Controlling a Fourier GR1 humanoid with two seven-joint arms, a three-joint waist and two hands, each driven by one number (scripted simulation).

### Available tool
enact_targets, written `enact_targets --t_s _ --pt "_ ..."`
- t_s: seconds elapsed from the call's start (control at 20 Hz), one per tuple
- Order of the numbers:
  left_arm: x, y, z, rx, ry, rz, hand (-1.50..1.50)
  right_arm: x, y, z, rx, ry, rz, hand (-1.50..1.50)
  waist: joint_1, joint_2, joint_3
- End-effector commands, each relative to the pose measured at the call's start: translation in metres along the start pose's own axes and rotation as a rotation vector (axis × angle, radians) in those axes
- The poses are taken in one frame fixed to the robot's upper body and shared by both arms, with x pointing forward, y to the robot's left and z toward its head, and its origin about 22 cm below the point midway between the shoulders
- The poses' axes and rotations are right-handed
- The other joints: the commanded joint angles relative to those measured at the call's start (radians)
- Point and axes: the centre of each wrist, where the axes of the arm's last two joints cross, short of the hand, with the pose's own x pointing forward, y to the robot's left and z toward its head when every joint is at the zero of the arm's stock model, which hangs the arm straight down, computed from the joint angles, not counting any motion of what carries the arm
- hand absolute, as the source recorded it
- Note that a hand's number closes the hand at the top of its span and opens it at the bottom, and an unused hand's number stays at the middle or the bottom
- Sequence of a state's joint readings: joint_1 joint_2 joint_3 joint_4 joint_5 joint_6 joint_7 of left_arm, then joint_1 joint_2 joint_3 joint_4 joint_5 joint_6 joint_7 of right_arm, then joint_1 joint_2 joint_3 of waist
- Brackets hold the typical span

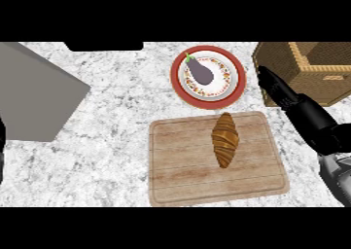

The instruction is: Pick the croissant from the cutting board and place it in the basket

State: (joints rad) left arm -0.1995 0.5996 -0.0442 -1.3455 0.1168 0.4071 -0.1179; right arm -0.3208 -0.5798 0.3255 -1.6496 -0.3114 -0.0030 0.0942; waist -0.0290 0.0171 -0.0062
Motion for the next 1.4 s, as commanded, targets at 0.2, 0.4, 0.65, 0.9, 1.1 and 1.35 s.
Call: enact_targets --t_s 0.2,0.4,0.65,0.9,1.1,1.35 --pt "-0.061 -0.051 0.092 -0.108 0.301 -0.071 0.00 0.027 0.020 -0.024 -0.048 -0.228 -0.256 1.50 0.023 0.023 -0.002" --pt "-0.062 -0.076 0.152 -0.310 0.450 0.085 0.00 0.043 0.064 -0.036 0.133 -0.340 -0.273 1.50 0.083 0.029 -0.002" --pt "-0.056 -0.075 0.163 -0.415 0.630 0.213 0.00 0.039 0.106 -0.048 0.057 -0.274 -0.080 -1.50 0.046 -0.008 0.000" --pt "-0.054 -0.047 0.171 -0.389 0.675 0.207 0.00 0.048 0.061 -0.060 -0.073 -0.129 0.397 -1.50 0.001 -0.027 -0.005" --pt "-0.049 -0.043 0.171 -0.387 0.706 0.238 0.00 0.098 0.031 -0.069 -0.139 -0.029 0.636 -1.50 -0.008 -0.034 -0.004" --pt "-0.046 -0.038 0.156 -0.377 0.730 0.256 0.00 0.175 0.007 -0.057 -0.050 0.059 0.835 -1.50 -0.016 -0.033 0.000"
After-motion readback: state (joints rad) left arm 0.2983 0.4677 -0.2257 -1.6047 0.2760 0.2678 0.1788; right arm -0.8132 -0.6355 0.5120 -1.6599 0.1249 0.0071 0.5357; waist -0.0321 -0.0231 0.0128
